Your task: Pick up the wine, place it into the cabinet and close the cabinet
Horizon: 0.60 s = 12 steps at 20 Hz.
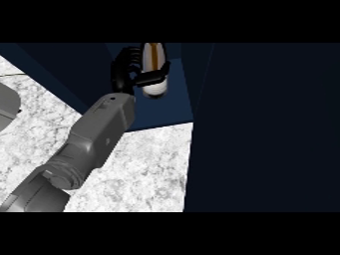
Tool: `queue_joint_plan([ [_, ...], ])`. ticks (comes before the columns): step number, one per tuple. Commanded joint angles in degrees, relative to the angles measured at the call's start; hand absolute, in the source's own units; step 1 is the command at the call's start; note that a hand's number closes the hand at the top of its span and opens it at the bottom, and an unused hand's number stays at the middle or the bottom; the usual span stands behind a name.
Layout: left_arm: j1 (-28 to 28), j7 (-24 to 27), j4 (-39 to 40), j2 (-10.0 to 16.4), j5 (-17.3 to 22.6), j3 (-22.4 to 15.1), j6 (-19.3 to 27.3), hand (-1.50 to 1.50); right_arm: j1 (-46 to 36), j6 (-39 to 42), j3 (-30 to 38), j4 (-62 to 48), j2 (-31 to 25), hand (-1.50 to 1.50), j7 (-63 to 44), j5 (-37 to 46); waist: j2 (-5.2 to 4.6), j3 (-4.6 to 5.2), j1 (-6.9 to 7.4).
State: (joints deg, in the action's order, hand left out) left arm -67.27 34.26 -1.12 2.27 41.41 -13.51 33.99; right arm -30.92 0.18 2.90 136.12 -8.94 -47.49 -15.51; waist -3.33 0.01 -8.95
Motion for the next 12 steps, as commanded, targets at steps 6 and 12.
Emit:
queue_joint_plan([
  [6,2.53,-0.45,1.10,3.11,-5.02,-4.71,8.37,1.50,-0.56,0.17,0.13,1.42,0.15,-1.50,0.03,-1.28,-0.79,0.09,-0.94],
  [12,2.99,-2.74,1.10,4.29,-5.89,-5.40,10.00,1.50,-1.60,0.20,-0.22,0.72,0.03,-1.50,-0.37,-1.01,-1.15,0.22,-1.17],
])
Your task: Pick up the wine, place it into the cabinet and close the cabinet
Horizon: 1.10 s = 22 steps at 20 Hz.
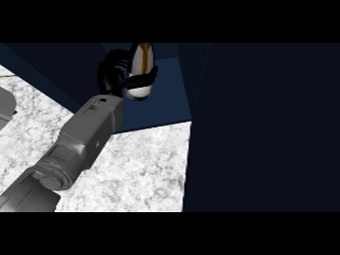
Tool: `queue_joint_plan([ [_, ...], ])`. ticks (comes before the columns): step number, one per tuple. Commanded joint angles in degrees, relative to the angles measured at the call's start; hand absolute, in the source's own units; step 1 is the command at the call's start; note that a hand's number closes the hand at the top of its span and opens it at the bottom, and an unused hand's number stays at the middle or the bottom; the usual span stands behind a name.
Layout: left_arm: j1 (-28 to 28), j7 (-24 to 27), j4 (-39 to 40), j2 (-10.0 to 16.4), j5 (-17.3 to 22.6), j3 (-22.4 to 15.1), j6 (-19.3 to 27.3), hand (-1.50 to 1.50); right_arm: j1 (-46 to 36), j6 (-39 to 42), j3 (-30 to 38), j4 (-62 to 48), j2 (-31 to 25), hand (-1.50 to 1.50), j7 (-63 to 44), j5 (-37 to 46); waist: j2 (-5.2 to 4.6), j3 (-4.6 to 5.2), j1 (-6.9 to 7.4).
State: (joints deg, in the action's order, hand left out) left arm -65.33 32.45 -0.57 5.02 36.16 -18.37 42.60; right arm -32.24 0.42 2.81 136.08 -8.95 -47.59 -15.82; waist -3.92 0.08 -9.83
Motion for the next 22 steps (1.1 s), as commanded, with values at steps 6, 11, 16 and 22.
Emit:
queue_joint_plan([
  [6,1.98,-2.38,0.52,2.77,-1.98,-1.70,-2.20,-1.50,0.49,0.19,-0.94,1.87,0.18,-1.50,-0.94,-0.91,-0.19,0.19,-0.21],
  [11,3.04,-2.44,0.52,2.61,-1.76,-1.41,-3.73,-1.50,0.58,0.05,0.02,0.82,0.43,-1.50,0.13,-0.82,-0.29,0.14,0.50],
  [16,2.65,-3.38,0.51,3.20,-1.87,-1.44,-4.41,-1.50,-0.03,-0.37,-1.64,1.76,0.61,-1.50,-1.38,-0.50,0.14,0.22,0.72],
  [22,1.47,-1.80,0.23,5.81,-3.34,-2.83,-8.81,-1.50,-0.42,-0.29,-1.07,0.58,0.75,-1.50,-0.07,0.03,0.20,0.19,1.80],
])
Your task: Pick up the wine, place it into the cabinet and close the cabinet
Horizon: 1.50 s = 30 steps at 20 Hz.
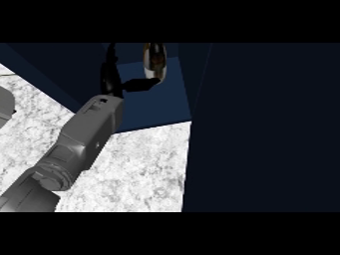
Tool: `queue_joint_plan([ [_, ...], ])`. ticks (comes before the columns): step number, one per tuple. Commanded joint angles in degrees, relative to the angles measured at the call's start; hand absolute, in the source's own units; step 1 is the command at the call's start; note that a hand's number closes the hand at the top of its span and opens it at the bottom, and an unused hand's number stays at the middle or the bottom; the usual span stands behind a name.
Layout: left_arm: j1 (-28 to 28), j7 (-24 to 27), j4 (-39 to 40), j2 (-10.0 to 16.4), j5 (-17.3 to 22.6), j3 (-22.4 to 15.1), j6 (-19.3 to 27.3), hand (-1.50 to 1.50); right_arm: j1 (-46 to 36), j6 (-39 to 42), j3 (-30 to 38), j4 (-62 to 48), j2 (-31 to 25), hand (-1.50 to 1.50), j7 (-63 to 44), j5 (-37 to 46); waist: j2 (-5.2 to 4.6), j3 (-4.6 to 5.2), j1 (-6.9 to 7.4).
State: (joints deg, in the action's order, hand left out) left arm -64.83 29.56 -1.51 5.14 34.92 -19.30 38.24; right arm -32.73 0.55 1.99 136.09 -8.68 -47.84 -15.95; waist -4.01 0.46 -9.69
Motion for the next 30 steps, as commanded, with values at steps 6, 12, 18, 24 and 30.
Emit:
queue_joint_plan([
  [6,0.74,3.58,-2.24,4.10,-2.90,-2.73,-15.86,-1.50,-0.51,-1.11,0.65,1.38,-0.23,-1.50,-1.57,-0.96,1.55,-0.24,3.01],
  [12,0.50,9.33,-8.81,2.22,1.97,2.54,-28.76,-1.50,1.23,-2.12,0.94,2.08,-0.54,-1.50,-1.94,0.89,2.95,-0.33,6.19],
  [18,0.65,9.97,-10.83,-0.19,3.20,4.66,-35.11,-1.50,1.82,-3.01,2.13,3.62,-2.11,-1.50,-3.55,1.46,3.74,-0.44,8.07],
  [24,3.26,7.18,-17.92,-3.30,0.72,2.46,-32.84,-1.50,0.52,-6.90,-1.25,5.19,-1.93,-1.50,-7.34,5.48,4.66,-0.42,10.11],
  [30,7.23,0.01,-32.73,-4.06,-0.91,0.31,-27.71,-1.50,2.00,-5.35,4.08,3.26,-3.97,-1.50,-5.68,0.87,4.79,-0.50,10.79],
])
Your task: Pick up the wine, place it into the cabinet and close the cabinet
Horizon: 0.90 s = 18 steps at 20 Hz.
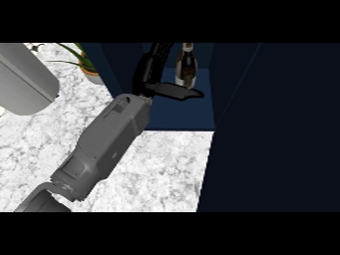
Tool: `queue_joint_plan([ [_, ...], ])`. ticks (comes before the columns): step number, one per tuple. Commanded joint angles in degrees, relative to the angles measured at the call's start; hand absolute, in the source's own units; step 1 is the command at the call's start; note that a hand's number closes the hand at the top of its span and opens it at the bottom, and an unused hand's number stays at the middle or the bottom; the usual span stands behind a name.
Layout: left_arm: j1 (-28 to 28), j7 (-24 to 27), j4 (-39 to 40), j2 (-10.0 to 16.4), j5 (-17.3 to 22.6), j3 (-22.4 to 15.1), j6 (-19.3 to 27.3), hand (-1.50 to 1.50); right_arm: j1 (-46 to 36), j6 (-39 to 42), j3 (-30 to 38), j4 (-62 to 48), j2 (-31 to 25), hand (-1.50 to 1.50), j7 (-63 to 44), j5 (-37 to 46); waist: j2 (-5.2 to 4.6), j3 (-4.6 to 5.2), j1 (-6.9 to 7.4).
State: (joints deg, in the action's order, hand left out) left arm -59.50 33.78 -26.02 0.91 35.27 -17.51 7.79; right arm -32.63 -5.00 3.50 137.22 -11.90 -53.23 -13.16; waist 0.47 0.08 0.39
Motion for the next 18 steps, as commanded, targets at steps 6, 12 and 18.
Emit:
queue_joint_plan([
  [6,9.77,-12.62,-27.38,-0.89,-3.27,-8.96,9.92,-1.50,0.93,-0.98,-1.32,4.12,-0.69,-1.50,-1.82,0.12,0.58,-0.10,1.23],
  [12,19.62,-16.60,-45.95,-0.89,-3.10,-18.57,23.93,-1.50,-1.81,-2.13,0.62,5.96,-2.59,-1.50,-5.79,-2.64,0.32,-0.09,0.05],
  [18,26.19,-16.23,-57.91,-0.84,-2.73,-25.47,34.40,-1.50,-3.89,-3.82,-3.88,2.55,-0.77,-1.50,-2.38,3.19,-0.12,-0.04,-0.45],
])
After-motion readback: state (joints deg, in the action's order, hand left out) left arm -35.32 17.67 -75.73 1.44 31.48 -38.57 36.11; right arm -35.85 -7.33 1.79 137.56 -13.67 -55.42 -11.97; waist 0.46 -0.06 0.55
